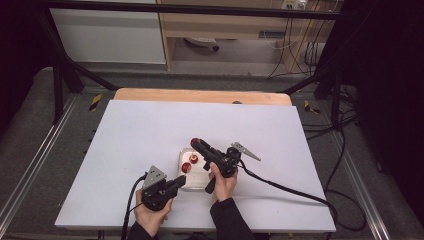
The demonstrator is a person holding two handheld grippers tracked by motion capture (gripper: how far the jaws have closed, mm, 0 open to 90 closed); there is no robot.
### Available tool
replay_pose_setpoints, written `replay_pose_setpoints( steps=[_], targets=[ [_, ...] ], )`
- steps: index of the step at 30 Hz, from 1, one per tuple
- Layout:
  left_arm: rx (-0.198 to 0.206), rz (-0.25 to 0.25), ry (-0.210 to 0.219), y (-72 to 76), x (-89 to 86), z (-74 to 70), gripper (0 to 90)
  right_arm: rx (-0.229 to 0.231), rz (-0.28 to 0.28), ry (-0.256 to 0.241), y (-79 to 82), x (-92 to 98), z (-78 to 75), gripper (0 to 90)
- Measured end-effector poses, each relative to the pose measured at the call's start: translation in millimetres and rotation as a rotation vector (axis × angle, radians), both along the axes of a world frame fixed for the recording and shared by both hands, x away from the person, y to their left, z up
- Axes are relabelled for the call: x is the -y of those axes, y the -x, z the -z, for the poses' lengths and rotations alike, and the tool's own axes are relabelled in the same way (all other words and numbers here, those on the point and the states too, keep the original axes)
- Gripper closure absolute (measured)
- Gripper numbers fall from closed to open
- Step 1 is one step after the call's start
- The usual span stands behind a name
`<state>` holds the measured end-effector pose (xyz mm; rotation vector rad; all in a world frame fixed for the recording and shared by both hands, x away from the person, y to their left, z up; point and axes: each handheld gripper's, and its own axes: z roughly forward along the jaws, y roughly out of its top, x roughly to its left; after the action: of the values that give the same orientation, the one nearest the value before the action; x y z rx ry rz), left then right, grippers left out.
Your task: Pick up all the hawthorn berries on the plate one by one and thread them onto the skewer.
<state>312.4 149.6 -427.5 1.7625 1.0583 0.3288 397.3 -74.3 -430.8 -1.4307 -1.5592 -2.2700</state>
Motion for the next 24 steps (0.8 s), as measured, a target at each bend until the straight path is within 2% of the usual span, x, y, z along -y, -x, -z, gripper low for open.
replay_pose_setpoints(
  steps=[4,6,7,13,17,24],
  targets=[
    [-0.011,0.002,-0.011,0.8,0.0,0.4,88.9,-0.003,0.010,-0.007,0.4,-0.8,1.6,63.0],
    [-0.022,0.014,-0.018,1.9,0.2,4.5,89.0,0.004,0.037,-0.028,-0.1,0.1,1.1,63.0],
    [-0.018,0.019,-0.008,2.4,-0.2,5.6,89.0,0.010,0.039,-0.032,-1.2,0.9,-0.6,63.0],
    [-0.008,0.004,0.014,0.1,0.5,3.5,88.9,0.001,0.017,-0.026,-0.1,1.0,-1.9,63.0],
    [-0.001,-0.002,0.024,2.0,4.9,2.6,88.8,-0.012,0.013,-0.058,0.3,-0.2,0.4,63.0],
    [0.011,-0.022,0.038,-3.8,4.2,-1.9,88.8,-0.025,-0.026,-0.048,4.8,-1.4,2.0,63.0]
  ],
)
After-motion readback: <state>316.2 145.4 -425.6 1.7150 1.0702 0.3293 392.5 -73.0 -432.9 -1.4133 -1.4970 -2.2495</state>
